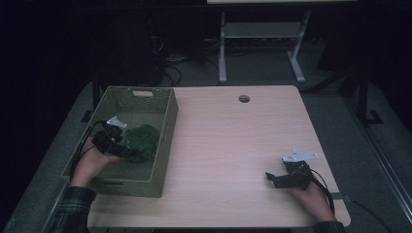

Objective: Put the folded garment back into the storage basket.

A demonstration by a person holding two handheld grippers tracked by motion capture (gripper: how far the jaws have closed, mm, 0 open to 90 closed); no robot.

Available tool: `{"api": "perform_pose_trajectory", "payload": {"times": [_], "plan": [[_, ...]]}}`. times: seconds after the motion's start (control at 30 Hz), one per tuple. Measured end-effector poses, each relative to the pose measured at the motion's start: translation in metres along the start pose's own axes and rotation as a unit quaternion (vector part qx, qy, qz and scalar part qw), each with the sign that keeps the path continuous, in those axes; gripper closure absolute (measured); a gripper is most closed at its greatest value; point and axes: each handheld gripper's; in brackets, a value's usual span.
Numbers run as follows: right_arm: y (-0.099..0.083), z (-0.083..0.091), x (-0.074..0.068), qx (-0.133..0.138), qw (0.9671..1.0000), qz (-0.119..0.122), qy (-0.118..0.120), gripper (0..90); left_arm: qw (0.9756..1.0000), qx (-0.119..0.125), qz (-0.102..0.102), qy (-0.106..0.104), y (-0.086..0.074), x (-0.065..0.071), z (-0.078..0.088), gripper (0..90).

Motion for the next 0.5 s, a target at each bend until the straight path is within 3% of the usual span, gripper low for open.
{"api": "perform_pose_trajectory", "payload": {"times": [0.27,0.5], "plan": [[0.000,0.000,0.000,-0.001,1.0000,0.000,-0.002,11.5,0.9990,0.039,0.011,-0.015,0.017,0.005,0.015,14.2],[0.000,0.000,0.000,-0.001,1.0000,-0.001,-0.002,11.4,0.9959,0.080,0.023,-0.034,0.031,0.016,0.021,13.5]]}}
Point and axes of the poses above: each handheld gripper's, and its own axes: z roughly backward along the jaws, y roughly out of its top, x roughly to its right, and after that the axes turned 2 degrees about x, right-handed
